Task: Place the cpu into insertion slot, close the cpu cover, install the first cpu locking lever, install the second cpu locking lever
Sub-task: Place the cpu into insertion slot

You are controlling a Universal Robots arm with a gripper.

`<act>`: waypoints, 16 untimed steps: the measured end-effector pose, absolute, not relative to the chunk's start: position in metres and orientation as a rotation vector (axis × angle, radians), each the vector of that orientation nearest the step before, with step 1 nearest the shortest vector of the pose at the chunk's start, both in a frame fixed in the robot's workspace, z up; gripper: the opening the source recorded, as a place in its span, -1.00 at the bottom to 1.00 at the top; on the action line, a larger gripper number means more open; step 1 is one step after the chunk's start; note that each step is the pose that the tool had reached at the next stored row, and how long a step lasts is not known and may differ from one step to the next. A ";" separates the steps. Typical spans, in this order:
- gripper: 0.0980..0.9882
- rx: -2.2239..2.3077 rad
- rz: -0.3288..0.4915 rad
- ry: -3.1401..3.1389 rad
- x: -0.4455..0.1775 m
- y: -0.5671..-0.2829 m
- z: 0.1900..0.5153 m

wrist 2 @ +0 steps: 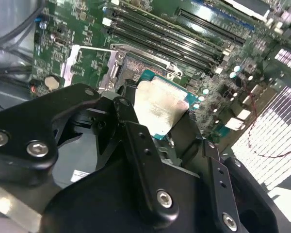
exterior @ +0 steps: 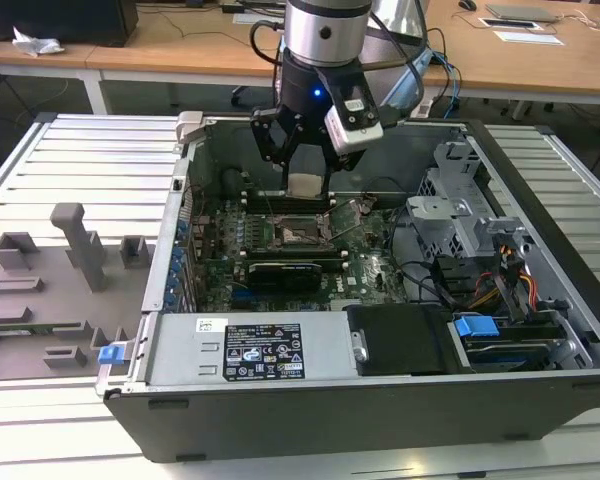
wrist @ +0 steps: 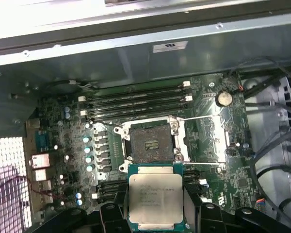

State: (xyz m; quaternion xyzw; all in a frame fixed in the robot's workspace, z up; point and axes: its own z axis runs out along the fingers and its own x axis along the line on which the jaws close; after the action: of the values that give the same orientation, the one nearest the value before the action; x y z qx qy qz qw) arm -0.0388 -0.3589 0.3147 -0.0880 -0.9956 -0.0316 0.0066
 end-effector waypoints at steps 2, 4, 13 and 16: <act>0.00 -0.342 -0.099 -3.110 -0.039 -0.359 0.314; 0.00 -0.413 -0.100 -3.102 -0.039 -0.359 0.313; 0.00 -0.734 -0.101 -3.049 -0.039 -0.359 0.309; 0.00 -0.849 -0.101 -3.022 -0.039 -0.359 0.308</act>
State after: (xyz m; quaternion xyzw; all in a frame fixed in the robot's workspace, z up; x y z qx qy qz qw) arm -0.0388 -0.3589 0.3078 -0.2703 -0.9622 -0.0323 0.0006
